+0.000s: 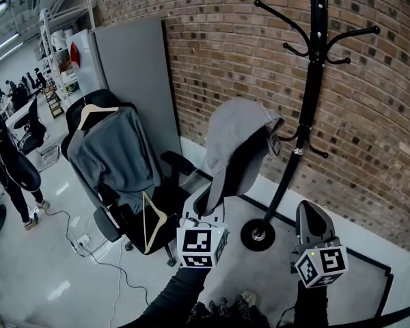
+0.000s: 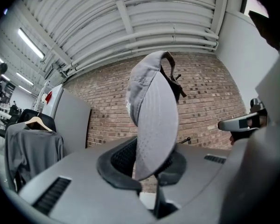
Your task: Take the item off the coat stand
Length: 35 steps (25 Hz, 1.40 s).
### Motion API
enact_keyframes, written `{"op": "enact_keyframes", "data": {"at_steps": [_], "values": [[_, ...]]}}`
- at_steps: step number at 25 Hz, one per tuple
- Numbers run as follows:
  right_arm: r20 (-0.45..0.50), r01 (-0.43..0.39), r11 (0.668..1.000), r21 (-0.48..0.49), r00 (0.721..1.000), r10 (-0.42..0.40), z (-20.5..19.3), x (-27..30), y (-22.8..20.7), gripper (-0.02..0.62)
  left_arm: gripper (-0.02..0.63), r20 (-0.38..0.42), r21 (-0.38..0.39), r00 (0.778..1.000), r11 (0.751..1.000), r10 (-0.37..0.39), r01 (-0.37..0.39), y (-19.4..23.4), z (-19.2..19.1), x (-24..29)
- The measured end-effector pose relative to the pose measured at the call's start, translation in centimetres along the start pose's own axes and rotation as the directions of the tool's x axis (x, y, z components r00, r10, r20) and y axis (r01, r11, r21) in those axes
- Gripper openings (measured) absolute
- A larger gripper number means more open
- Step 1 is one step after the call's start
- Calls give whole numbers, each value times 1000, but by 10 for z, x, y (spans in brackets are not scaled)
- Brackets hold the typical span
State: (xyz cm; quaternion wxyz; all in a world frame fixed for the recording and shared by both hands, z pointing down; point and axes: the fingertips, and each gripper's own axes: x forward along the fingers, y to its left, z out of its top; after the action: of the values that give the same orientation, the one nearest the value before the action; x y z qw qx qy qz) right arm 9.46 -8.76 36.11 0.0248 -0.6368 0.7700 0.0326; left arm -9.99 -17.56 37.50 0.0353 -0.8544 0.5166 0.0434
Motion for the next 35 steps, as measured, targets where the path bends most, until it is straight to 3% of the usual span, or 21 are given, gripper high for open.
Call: {"op": "enact_keyframes", "data": {"at_steps": [15,35], "values": [[-19,42,998,-41,999,-43,5,-52,39,8,38,-18,-36,1000,999,-14,13,2,-2,-61],[-45,44,997,-59,998,-46,5,-128,17,8,39,-34,-24,999,1000,-10,9,-65,2,-108]]}}
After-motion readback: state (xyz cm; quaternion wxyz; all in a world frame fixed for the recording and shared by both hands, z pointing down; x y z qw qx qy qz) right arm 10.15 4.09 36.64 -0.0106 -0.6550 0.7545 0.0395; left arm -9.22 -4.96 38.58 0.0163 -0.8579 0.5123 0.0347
